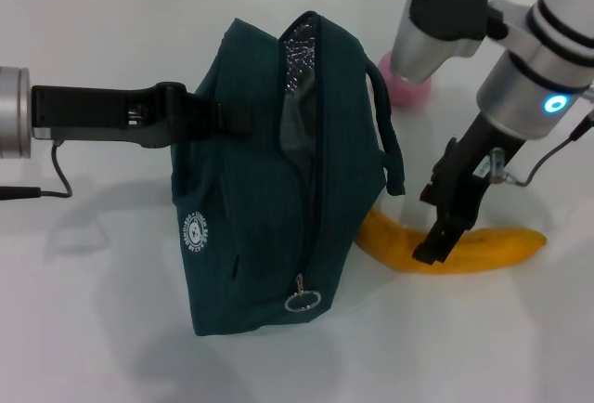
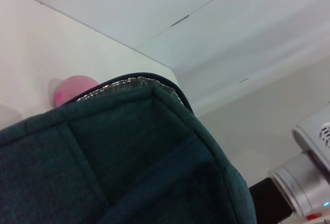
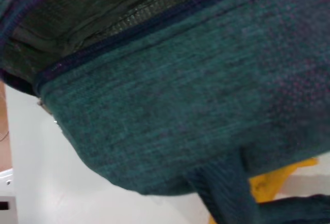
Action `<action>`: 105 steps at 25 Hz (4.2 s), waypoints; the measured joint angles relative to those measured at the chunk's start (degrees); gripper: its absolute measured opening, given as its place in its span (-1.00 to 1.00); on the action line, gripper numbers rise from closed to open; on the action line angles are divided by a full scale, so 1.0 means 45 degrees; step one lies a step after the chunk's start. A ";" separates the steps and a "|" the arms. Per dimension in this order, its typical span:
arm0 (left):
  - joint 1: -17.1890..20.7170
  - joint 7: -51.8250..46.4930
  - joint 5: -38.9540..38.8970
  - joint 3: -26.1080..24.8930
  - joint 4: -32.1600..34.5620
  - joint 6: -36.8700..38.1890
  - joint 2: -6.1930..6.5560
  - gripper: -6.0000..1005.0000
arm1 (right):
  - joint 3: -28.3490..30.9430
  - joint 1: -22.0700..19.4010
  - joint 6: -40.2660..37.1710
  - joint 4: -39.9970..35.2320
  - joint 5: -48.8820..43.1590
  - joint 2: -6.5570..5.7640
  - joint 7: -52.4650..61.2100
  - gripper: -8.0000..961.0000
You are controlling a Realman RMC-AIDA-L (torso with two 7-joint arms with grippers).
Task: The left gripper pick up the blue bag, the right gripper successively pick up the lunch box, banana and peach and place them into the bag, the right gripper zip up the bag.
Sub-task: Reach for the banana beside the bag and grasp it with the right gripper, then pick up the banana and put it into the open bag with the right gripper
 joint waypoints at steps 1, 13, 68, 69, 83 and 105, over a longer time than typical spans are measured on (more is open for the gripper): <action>0.0000 0.0001 0.0000 0.0000 -0.0002 0.0000 0.0000 -0.91 | -0.0127 0.0051 0.0095 0.0149 0.0097 0.0001 0.0000 0.79; -0.0020 -0.0016 -0.0002 0.0000 -0.0009 0.0000 -0.0001 -0.91 | -0.1277 0.0141 0.1036 0.0858 0.0695 -0.0001 0.0002 0.78; -0.0136 0.0180 -0.0023 -0.0208 -0.0007 0.0038 0.0003 -0.91 | 0.3743 -0.0865 -0.0882 -0.0972 -0.1350 -0.0365 0.0649 -0.11; -0.0130 0.0180 -0.0026 -0.0208 -0.0008 0.0043 0.0001 -0.91 | 0.4480 -0.0919 -0.1218 -0.1373 -0.1280 -0.0398 0.0625 -0.11; 0.0121 0.0181 -0.0338 -0.0136 -0.0005 0.0081 -0.0001 -0.91 | 0.7819 -0.2492 -0.2606 -0.4455 0.5732 -0.0666 -0.0353 -0.11; 0.0015 -0.0060 -0.0325 -0.0117 -0.0010 0.0237 -0.0001 -0.91 | 0.7656 -0.3172 -0.1970 0.3385 1.2111 -0.0092 -0.9220 -0.11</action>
